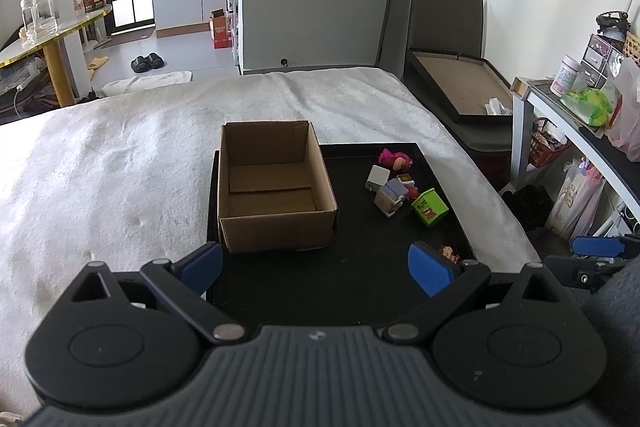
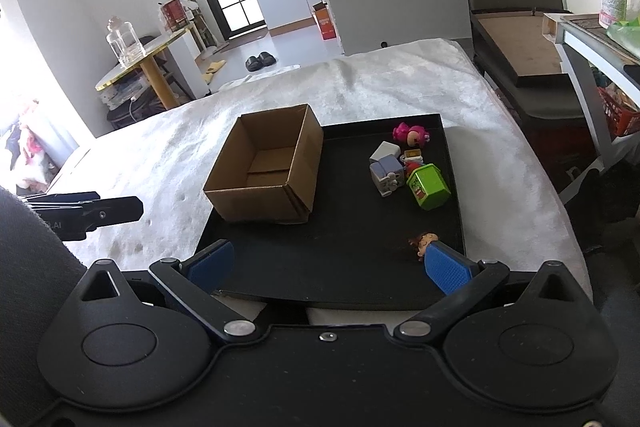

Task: Organize rigid objects
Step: 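Move the right gripper down to the doll figure and close on it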

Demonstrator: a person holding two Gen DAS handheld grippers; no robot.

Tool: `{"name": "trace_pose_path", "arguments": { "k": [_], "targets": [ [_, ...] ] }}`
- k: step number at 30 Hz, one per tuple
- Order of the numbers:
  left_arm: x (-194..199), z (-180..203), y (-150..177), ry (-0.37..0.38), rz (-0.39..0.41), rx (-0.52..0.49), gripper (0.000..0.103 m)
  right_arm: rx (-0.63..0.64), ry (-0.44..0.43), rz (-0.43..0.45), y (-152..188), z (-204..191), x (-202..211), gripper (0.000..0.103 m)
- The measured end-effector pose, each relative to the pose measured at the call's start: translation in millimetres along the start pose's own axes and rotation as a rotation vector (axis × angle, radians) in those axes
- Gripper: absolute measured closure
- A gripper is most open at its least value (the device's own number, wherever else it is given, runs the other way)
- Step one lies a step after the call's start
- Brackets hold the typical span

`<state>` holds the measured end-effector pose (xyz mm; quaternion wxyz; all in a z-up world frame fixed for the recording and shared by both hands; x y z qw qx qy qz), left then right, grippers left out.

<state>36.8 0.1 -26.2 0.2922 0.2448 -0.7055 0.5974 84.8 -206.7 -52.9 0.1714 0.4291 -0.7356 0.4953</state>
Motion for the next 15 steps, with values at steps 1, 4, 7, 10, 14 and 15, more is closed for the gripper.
{"name": "trace_pose_path", "arguments": {
  "k": [1,4,7,10,14,15],
  "targets": [
    [-0.2,-0.2,0.3,0.0,-0.002,0.001,0.004,0.001,0.001,0.0,0.3,0.8,-0.5,0.0],
    [-3.5,-2.1,1.9,-0.004,-0.002,0.006,0.004,0.003,0.005,0.0,1.0,2.8,-2.0,0.0],
    [-9.5,-4.7,3.8,-0.017,-0.011,0.012,0.004,0.002,0.018,0.001,3.1,6.7,-6.6,0.0],
    [-16.4,-10.2,6.9,-0.032,-0.01,0.022,0.004,-0.002,0.039,0.005,3.8,13.2,-13.0,0.0],
    [-29.3,-18.0,9.9,-0.057,-0.016,0.035,0.004,-0.015,0.057,-0.006,4.2,24.8,-25.0,0.0],
    [-33.0,-19.4,10.4,-0.061,-0.017,0.039,0.004,-0.02,0.06,-0.009,4.4,27.5,-28.3,0.0]
  ]
}}
Point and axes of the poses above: each gripper's, at about its wrist camera, not at the fingertips, and x roughly against the way its jaws point, z to its right, y to its underside, the point moved 5 cm from there along -x, roughly the way its jaws point, and after that the axes turned 15 degrees about -x, right-handed, at the moved point
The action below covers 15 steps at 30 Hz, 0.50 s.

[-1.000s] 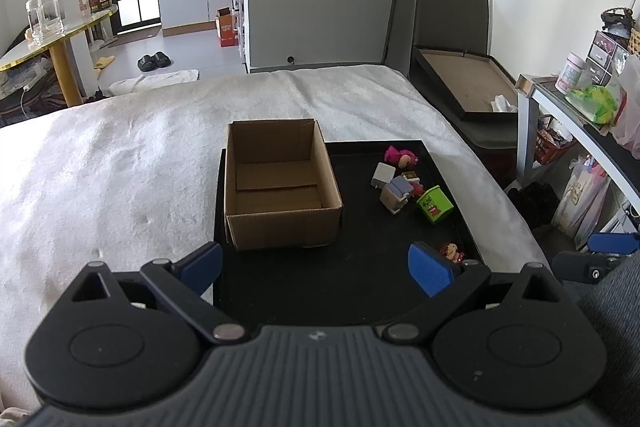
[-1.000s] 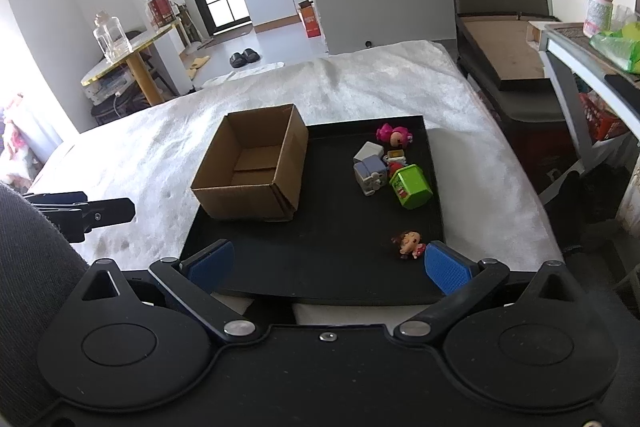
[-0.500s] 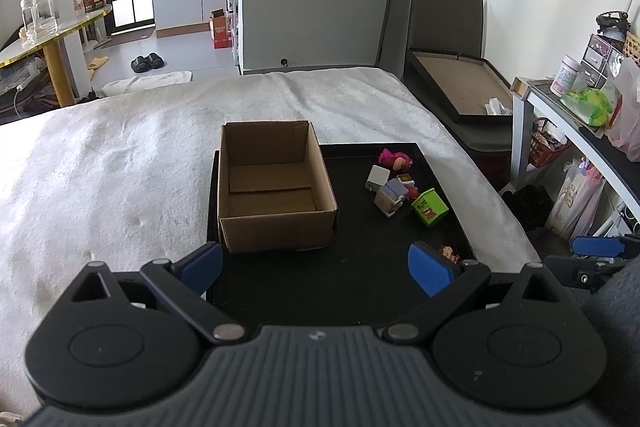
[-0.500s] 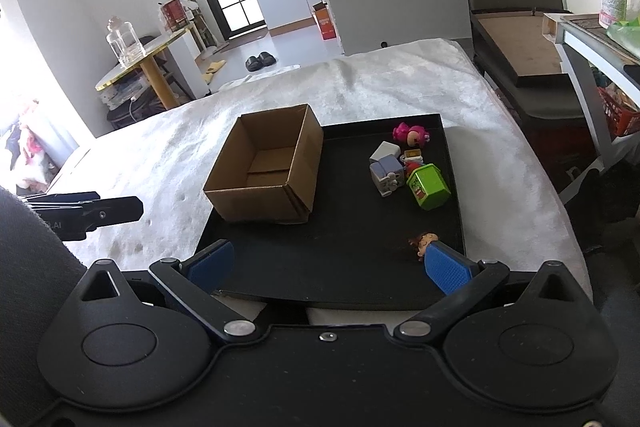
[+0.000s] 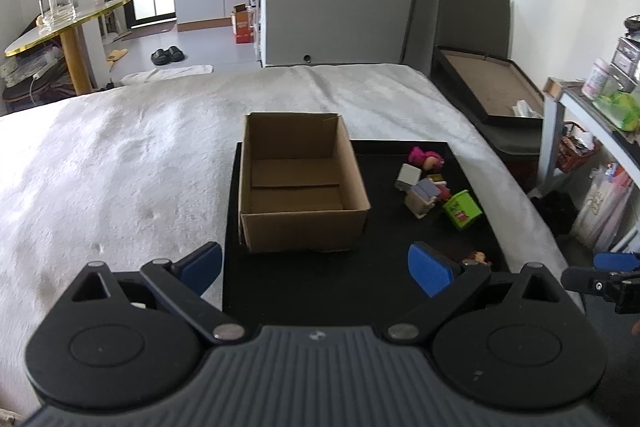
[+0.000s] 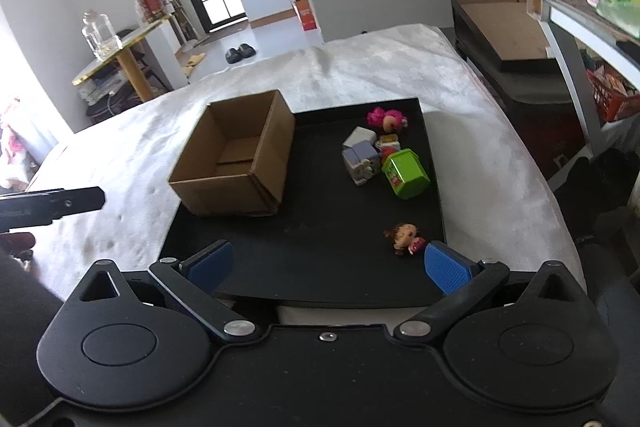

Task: Organize rigid objects
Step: 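Move the right gripper down to the doll figure and close on it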

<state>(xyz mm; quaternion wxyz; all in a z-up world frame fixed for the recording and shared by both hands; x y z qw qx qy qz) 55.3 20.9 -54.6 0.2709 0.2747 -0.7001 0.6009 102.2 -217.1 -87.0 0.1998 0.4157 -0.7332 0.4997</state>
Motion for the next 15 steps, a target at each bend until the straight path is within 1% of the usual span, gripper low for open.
{"name": "trace_pose_path", "arguments": {
  "k": [8,15],
  "targets": [
    [-30.9,-7.9,0.9,-0.03,-0.01,0.019,0.004,-0.019,0.015,-0.035,-3.9,17.9,-32.5,0.0],
    [-52.2,-11.9,-2.0,-0.054,-0.017,0.029,0.005,-0.026,0.022,-0.048,-12.4,27.7,-54.9,0.0]
  ]
}}
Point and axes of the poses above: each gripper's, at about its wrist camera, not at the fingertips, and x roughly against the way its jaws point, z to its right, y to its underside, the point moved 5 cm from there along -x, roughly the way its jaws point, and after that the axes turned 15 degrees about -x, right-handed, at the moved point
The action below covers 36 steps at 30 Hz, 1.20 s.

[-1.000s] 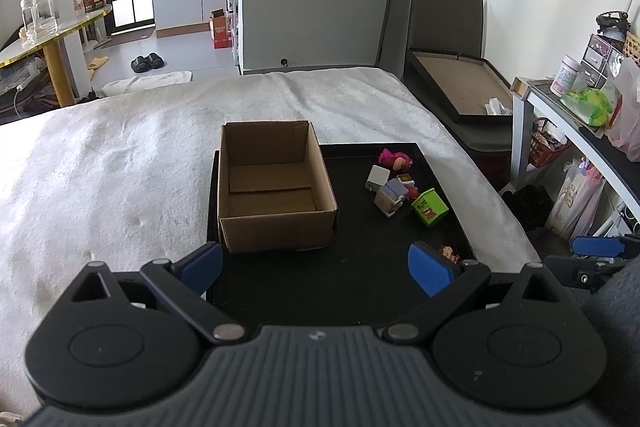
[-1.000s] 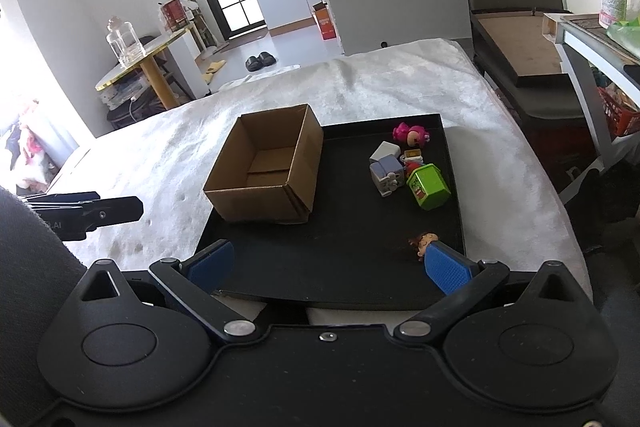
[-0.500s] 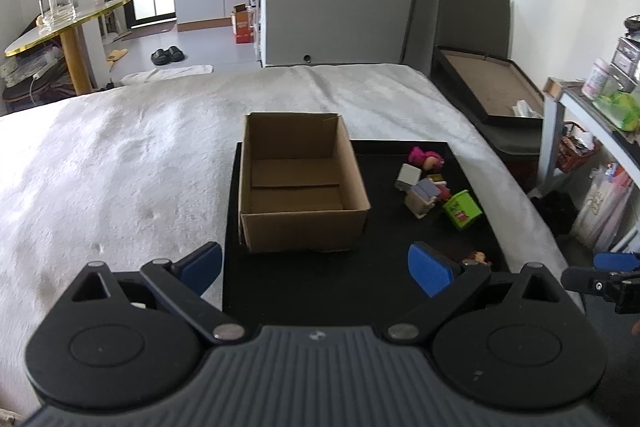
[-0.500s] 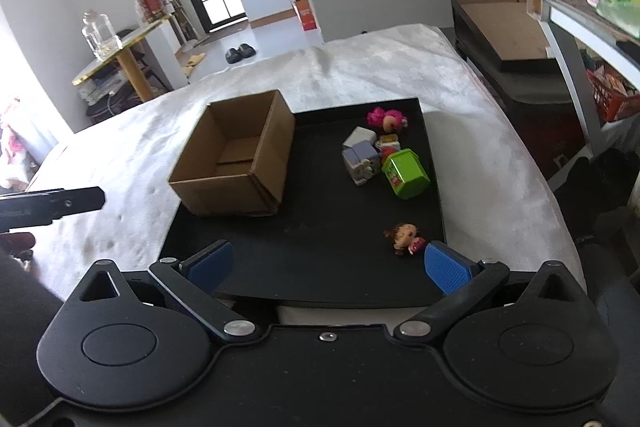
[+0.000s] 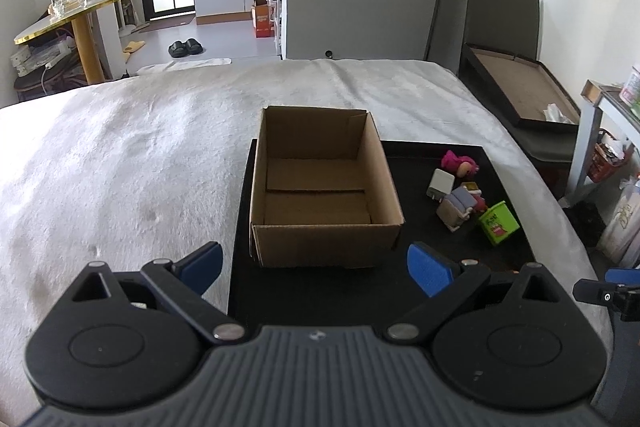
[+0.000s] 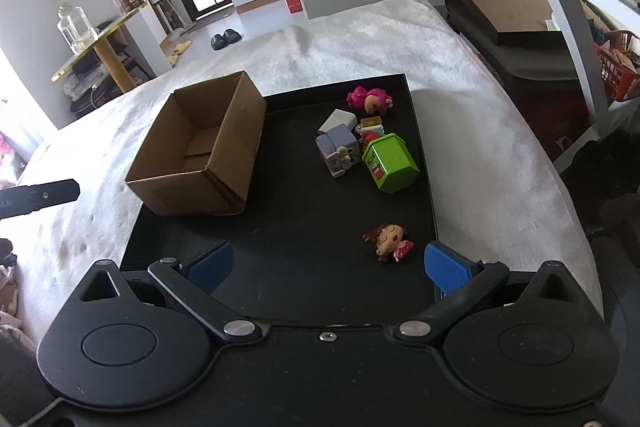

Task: Organize rigid objects
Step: 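Move the right gripper down to the doll figure and close on it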

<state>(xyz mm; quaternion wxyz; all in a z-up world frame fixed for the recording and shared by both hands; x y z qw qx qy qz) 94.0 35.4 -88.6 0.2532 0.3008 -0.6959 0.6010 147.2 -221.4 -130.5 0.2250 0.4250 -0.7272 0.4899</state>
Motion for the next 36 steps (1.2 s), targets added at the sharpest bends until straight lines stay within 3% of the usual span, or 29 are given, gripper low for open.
{"name": "trace_pose_path", "arguments": {
  "k": [5,25,36],
  "targets": [
    [-13.8,0.5,-1.5,-0.019,-0.006,-0.001,0.005,-0.009,0.005,-0.016,-2.9,6.1,-14.4,0.002],
    [-78.9,-11.8,-13.0,-0.099,0.004,0.041,0.014,-0.059,0.048,-0.094,-7.1,26.5,-72.3,0.03],
    [-121.7,-24.2,2.2,-0.13,-0.028,0.127,0.038,0.001,0.101,-0.119,-4.3,27.5,-105.3,0.035]
  ]
}}
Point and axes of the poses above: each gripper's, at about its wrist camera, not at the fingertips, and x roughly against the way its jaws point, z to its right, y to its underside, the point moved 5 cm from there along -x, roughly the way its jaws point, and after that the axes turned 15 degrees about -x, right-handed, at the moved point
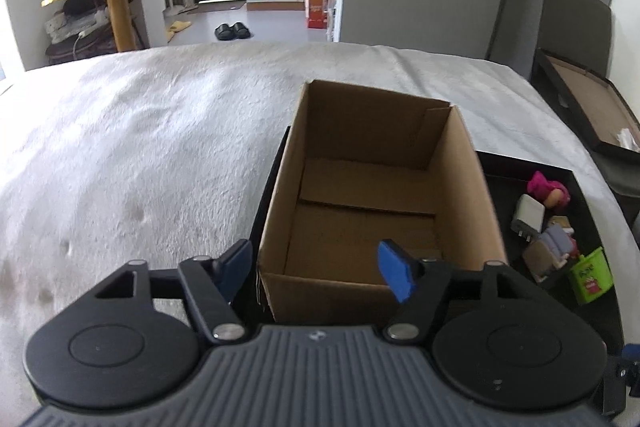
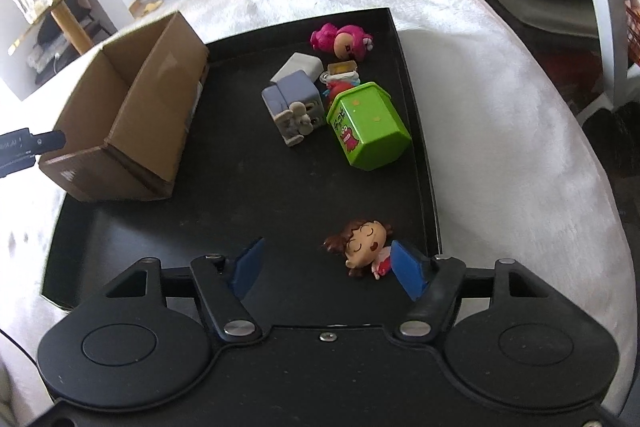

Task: Organize rigid objects
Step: 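Move the right gripper down to the doll figure and close on it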

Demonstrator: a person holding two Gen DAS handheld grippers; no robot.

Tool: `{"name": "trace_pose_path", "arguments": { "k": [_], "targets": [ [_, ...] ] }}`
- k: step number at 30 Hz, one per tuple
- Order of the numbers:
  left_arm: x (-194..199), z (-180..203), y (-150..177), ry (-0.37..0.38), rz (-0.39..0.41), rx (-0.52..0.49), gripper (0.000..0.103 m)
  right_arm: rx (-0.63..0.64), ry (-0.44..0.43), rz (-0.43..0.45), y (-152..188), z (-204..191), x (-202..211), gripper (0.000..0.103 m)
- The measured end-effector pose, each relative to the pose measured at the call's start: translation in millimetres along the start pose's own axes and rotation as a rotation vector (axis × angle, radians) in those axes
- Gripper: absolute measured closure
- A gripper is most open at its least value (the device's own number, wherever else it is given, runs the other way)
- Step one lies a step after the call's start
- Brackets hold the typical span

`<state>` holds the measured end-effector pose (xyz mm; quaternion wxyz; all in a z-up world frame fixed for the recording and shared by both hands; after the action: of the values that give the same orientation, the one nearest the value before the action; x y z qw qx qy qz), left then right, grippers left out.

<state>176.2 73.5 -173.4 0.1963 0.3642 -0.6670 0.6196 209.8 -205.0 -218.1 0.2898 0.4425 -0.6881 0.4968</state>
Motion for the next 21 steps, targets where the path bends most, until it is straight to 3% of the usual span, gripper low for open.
{"name": "trace_pose_path", "arguments": {
  "k": [4,8,14,18,21],
  "targets": [
    [-7.0,-1.4,4.5,-0.022,-0.007,0.02,0.047,0.017,0.008,-0.013,0.8,-3.4,-11.6,0.039],
    [-10.9,-6.4,4.4,-0.046,-0.007,0.043,0.062,0.038,0.024,-0.023,5.6,-8.5,-21.9,0.042],
    [-18.3,-13.6,2.2,-0.069,-0.018,0.049,0.066,0.064,0.049,-0.012,9.0,-13.4,-27.7,0.043],
    [-21.5,-16.8,3.2,-0.073,-0.025,0.071,0.092,0.061,0.056,0.008,6.8,-11.8,-28.6,0.045],
    [-18.5,-17.8,3.9,-0.055,-0.018,0.073,0.093,0.058,0.078,0.018,5.1,-9.8,-30.3,0.045]
  ]
}}
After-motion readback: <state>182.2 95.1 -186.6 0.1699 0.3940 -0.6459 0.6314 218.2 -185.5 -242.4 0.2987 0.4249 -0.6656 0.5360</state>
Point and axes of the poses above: each gripper's, at about its wrist camera, not at the fingertips, and x roughly against the way its jaws point, z to its right, y to its underside, the point moved 5 cm from there along -x, roughly the way its jaws point, and after that the axes turned 15 degrees about -x, right-handed, at the moved point
